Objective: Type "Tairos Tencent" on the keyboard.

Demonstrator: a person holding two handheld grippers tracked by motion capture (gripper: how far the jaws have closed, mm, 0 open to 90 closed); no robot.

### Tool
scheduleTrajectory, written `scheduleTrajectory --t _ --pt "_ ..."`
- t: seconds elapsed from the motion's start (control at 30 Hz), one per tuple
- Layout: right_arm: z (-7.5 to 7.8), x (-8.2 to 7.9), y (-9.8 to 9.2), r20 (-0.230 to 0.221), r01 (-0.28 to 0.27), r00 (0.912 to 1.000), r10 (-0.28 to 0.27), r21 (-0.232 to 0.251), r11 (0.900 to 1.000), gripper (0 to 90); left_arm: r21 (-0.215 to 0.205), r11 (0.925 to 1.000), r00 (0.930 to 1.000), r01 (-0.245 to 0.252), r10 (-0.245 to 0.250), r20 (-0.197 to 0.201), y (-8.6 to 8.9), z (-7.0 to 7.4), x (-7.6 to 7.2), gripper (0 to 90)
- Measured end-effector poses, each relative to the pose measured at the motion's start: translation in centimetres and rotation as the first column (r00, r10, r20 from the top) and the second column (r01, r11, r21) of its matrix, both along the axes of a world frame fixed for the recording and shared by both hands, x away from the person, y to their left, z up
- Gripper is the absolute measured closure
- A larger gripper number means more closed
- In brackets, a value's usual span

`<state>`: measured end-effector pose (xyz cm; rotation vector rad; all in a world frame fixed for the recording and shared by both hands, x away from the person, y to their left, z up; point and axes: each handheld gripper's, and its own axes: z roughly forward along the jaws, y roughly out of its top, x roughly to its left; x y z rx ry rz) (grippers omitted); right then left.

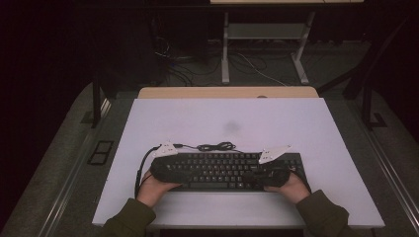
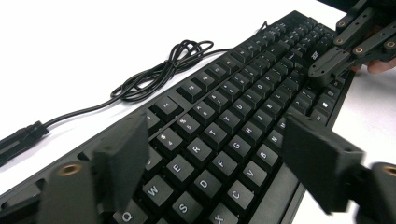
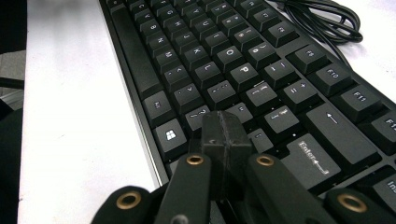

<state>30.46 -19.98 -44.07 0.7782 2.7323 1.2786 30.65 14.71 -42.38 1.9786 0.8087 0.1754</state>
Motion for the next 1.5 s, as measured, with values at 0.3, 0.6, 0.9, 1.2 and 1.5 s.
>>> scheduleTrajectory --t 0.3,0.6,0.9,1.2,1.5 --pt "0.0 0.0 0.0 -0.004 0.003 1.0000 -0.003 0.003 1.000 89.3 -0.001 0.9991 0.9985 0.042 -0.042 -0.037 -1.0 -0.1 1.0 52.0" --pt "0.0 0.0 -0.1 -0.004 0.003 1.0000 -0.003 0.004 1.000 89.3 0.013 0.9975 0.9959 0.070 -0.069 -0.059 -1.7 -0.3 1.7 69.0" --pt "0.0 0.0 0.0 -0.004 0.003 1.0000 -0.003 0.004 1.000 89.3 0.051 0.9946 0.9934 0.091 -0.087 -0.075 -2.4 -0.6 2.2 87.8" --pt "0.0 0.0 0.0 -0.003 0.002 1.0000 -0.002 0.002 1.000 89.3 0.085 0.9921 0.9933 0.092 -0.085 -0.077 -3.0 -0.9 2.2 88.9" --pt "0.0 0.0 0.0 -0.001 0.002 1.0000 -0.002 0.001 1.000 89.3 0.100 0.9908 0.9935 0.090 -0.083 -0.078 -3.1 -1.2 2.4 88.9"
